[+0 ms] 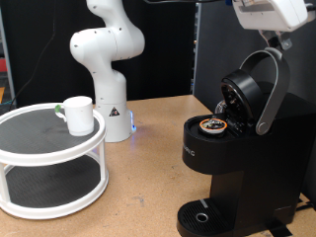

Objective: Make a cup of coffee with the keurig machine

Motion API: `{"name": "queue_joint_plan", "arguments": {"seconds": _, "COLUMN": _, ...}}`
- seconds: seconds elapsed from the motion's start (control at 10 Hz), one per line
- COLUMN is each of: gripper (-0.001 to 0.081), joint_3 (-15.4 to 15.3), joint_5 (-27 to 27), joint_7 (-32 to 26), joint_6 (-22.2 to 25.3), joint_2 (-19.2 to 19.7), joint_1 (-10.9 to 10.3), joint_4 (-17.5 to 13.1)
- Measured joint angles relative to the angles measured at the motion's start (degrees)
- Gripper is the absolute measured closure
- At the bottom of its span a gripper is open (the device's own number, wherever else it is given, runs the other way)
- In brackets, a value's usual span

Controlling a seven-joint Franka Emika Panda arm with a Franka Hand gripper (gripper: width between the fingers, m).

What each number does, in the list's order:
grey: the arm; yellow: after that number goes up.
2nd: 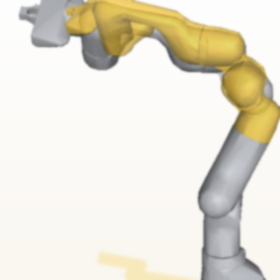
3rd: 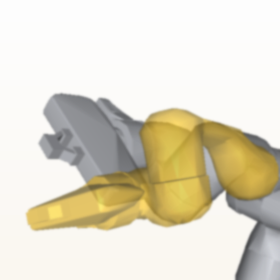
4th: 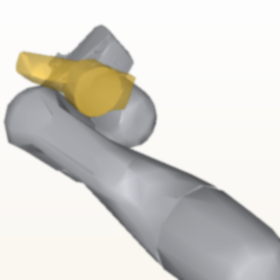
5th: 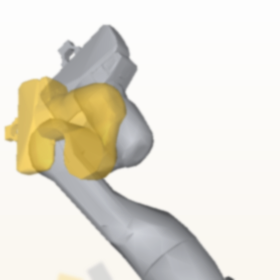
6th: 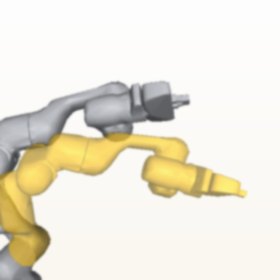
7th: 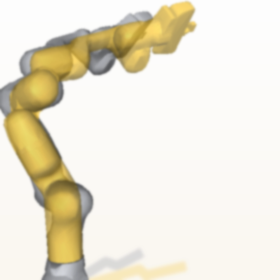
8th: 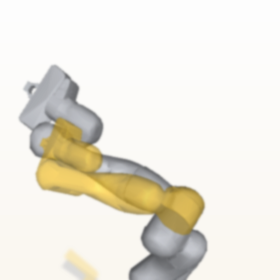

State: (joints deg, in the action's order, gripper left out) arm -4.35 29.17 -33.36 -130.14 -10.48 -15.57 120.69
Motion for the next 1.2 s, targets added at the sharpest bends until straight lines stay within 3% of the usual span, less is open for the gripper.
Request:
{"name": "queue_joint_plan", "arguments": {"seconds": 0.1, "gripper": 0.0603, "joint_3": -0.2, "joint_5": -0.3, "joint_7": 0.2, "joint_6": -0.7, "joint_2": 0.5, "joint_1": 0.0, "joint_4": 0.0}}
{"name": "queue_joint_plan", "arguments": {"seconds": 0.2, "gripper": 0.0603, "joint_3": -0.4, "joint_5": -0.3, "joint_7": 0.2, "joint_6": -1.1, "joint_2": 1.0, "joint_1": 0.0, "joint_4": 0.0}}
{"name": "queue_joint_plan", "arguments": {"seconds": 0.3, "gripper": 0.0732, "joint_3": -0.5, "joint_5": -0.3, "joint_7": 0.2, "joint_6": -1.3, "joint_2": 1.3, "joint_1": 0.0, "joint_4": -0.1}}
{"name": "queue_joint_plan", "arguments": {"seconds": 0.4, "gripper": 0.0783, "joint_3": -0.6, "joint_5": -0.3, "joint_7": 0.2, "joint_6": -1.3, "joint_2": 1.4, "joint_1": 0.0, "joint_4": -0.1}}
{"name": "queue_joint_plan", "arguments": {"seconds": 0.8, "gripper": 0.0799, "joint_3": 0.1, "joint_5": -1.3, "joint_7": -1.0, "joint_6": 0.7, "joint_2": 0.6, "joint_1": 0.5, "joint_4": -0.2}}
{"name": "queue_joint_plan", "arguments": {"seconds": 1.2, "gripper": 0.0799, "joint_3": 2.2, "joint_5": -8.4, "joint_7": -4.0, "joint_6": 6.5, "joint_2": -2.0, "joint_1": 2.7, "joint_4": 0.0}}
